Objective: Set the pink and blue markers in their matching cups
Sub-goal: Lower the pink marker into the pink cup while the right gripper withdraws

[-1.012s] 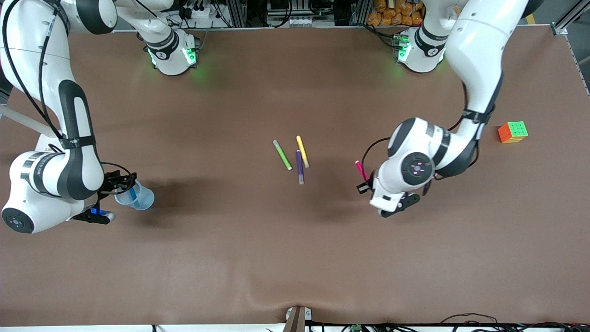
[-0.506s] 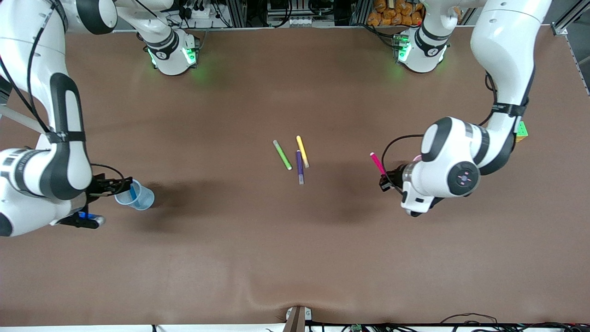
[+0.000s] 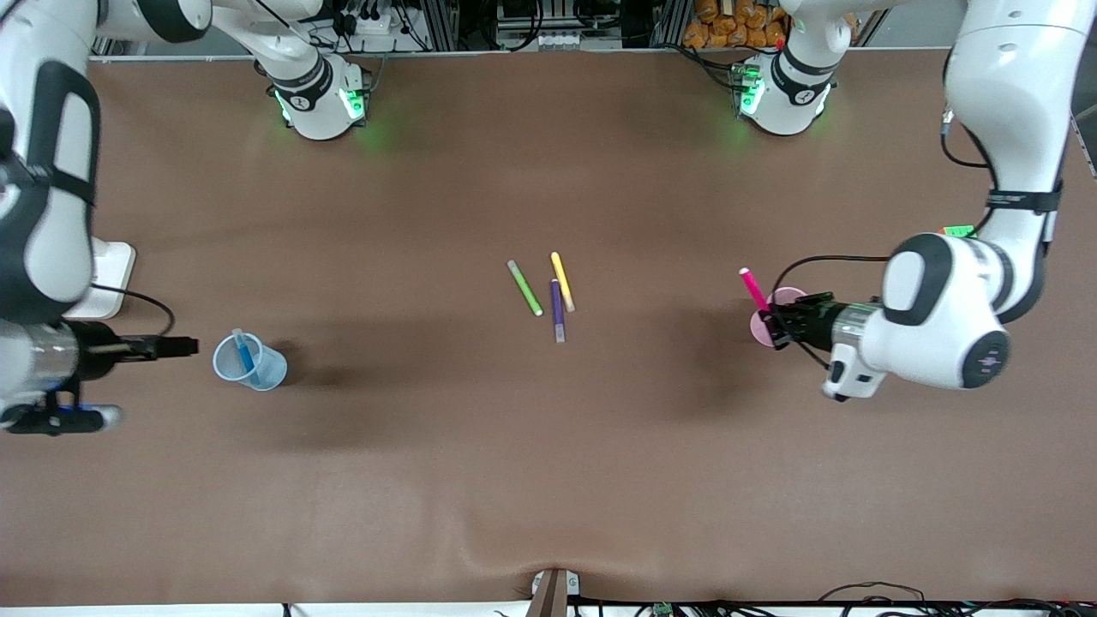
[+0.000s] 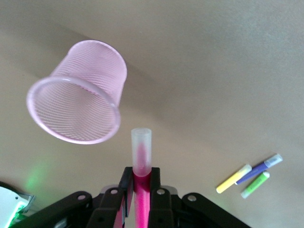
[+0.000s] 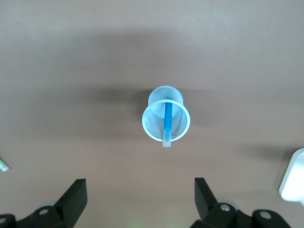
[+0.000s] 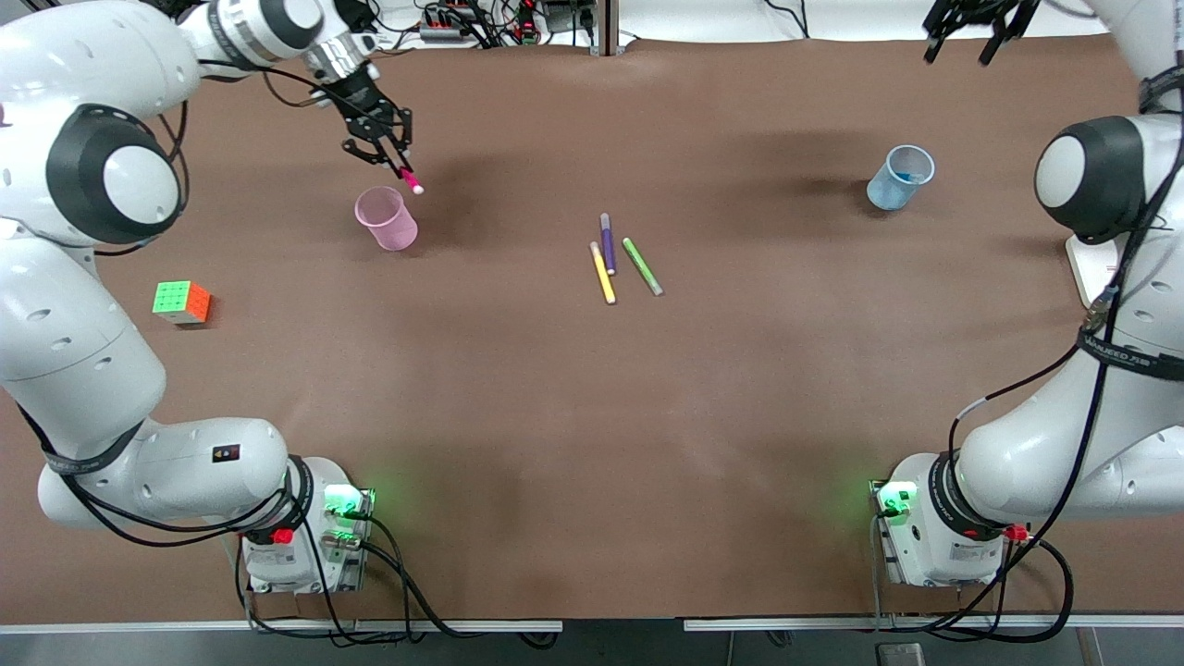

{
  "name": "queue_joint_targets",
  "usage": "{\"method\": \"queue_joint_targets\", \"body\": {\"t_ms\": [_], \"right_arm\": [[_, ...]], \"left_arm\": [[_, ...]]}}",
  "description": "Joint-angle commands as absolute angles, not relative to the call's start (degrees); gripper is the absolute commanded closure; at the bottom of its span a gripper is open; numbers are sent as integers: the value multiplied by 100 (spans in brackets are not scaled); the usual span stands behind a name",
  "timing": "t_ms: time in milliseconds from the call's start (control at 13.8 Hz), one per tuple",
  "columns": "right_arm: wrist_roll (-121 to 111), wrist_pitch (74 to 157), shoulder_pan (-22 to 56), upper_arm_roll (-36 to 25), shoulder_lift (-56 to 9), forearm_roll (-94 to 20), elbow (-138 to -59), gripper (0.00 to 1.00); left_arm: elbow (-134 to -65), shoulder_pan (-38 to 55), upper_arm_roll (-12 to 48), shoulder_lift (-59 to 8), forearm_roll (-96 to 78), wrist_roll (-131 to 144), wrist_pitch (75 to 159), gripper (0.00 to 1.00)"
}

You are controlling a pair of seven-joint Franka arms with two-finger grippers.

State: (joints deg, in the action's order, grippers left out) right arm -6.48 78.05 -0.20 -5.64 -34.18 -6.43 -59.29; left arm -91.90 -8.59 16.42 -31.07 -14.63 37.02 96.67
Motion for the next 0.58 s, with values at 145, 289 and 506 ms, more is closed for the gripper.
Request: {"method": "queue_joint_targets", "body": {"t_ms": [145, 289, 506], "right_arm": [[-738, 7612, -70, -580, -2393, -625, -5994, 0], [-790, 7166, -97, -580, -2085, -633, -5994, 0], [-817, 6743, -158, -545, -1855, -336, -5977, 0]], "left_arm": [[-9325, -1256, 1696, -3041, -2064, 3367, 9519, 100], [-9351, -1397, 1688, -3128, -2223, 3226, 9510, 100], [-9474, -1546, 1679, -3182, -2224, 2945, 9510, 100]]}}
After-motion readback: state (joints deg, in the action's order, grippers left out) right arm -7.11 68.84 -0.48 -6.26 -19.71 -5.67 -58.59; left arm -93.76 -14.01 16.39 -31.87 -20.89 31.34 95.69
